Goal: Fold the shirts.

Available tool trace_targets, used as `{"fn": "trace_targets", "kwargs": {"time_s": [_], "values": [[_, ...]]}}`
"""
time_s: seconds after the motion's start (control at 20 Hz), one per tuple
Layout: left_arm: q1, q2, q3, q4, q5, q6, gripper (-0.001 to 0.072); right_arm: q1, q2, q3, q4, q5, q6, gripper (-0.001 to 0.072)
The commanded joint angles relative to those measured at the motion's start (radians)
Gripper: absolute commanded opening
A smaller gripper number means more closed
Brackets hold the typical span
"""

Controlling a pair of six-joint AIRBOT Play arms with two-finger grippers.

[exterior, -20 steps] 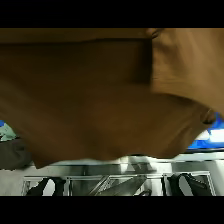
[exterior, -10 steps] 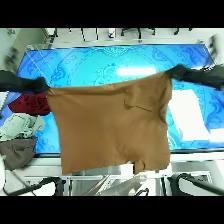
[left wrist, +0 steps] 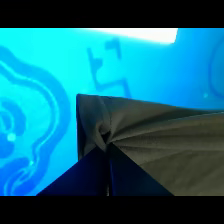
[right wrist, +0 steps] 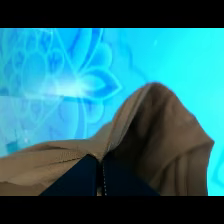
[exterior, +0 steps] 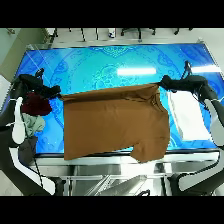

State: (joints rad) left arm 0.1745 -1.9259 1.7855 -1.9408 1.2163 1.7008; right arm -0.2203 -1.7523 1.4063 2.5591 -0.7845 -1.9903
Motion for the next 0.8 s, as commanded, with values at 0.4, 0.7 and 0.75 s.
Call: {"fn": "trace_targets", "kwargs": {"time_s": [0.4, 0.7, 0.75], "values": [[-0.116, -0.064, 0.202, 0.013, 0.284, -0.091, 0.0016, -0.045, -0.006, 0.106, -0.385, -0.257, 0.084, 0.0022], [-0.157, -0.065, 0.026, 0.081, 0.235, -0.142, 0.0016, -0.045, -0.013, 0.079, -0.547, -0.304, 0.12, 0.0022], [-0.161, -0.065, 0.011, 0.125, 0.227, -0.156, 0.0016, -0.045, -0.02, 0.078, -0.552, -0.306, 0.121, 0.0022]]}}
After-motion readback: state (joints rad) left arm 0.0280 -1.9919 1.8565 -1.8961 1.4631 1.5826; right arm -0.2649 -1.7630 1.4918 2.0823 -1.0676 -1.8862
